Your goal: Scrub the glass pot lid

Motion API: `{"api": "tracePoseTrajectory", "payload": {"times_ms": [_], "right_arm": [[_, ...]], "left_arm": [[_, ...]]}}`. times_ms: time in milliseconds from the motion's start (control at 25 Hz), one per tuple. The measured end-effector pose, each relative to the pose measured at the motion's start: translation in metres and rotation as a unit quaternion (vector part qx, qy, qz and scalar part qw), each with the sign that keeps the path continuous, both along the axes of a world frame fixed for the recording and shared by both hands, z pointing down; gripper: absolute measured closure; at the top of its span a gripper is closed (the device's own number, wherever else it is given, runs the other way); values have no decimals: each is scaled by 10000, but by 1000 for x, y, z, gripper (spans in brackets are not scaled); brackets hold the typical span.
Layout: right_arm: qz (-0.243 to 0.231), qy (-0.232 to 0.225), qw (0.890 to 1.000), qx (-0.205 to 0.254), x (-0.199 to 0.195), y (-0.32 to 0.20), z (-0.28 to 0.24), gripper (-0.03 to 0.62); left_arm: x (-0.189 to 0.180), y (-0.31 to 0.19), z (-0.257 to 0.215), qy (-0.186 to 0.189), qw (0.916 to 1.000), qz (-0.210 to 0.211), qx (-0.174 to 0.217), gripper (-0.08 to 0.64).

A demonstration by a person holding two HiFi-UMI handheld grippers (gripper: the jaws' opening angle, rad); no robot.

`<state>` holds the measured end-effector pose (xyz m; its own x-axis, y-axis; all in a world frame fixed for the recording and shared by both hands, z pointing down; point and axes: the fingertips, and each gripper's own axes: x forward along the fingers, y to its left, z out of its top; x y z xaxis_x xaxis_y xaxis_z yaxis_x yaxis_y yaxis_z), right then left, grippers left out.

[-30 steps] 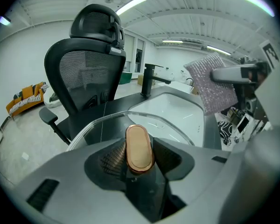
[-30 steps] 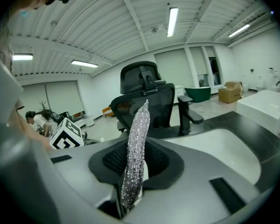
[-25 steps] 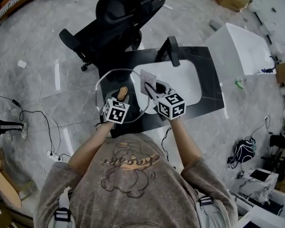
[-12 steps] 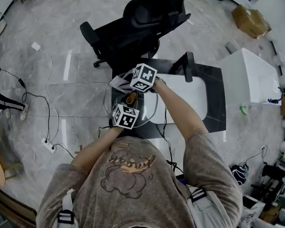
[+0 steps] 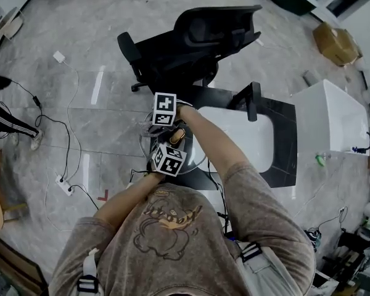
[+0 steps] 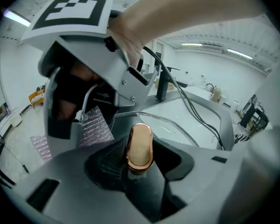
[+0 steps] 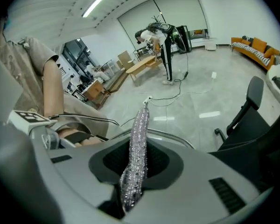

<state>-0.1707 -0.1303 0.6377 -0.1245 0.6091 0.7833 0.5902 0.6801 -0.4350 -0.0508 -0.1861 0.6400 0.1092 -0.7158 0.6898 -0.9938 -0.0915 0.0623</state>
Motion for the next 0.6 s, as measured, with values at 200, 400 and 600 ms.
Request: {"api": "tracePoseTrajectory", "payload": {"times_ms": [200, 400, 600], "right_arm": [[-121, 178, 9995, -245, -2, 23, 6, 511], [-332, 125, 9993, -141, -3, 28, 9, 511], [98, 57, 9999, -122, -1, 8, 16, 510]], "left_arm": [[0, 1, 0, -20, 10000, -9, -4, 371], [-1, 0, -2, -47, 10000, -12, 10, 371], [0, 1, 0, -48, 10000, 20, -3, 371]]}}
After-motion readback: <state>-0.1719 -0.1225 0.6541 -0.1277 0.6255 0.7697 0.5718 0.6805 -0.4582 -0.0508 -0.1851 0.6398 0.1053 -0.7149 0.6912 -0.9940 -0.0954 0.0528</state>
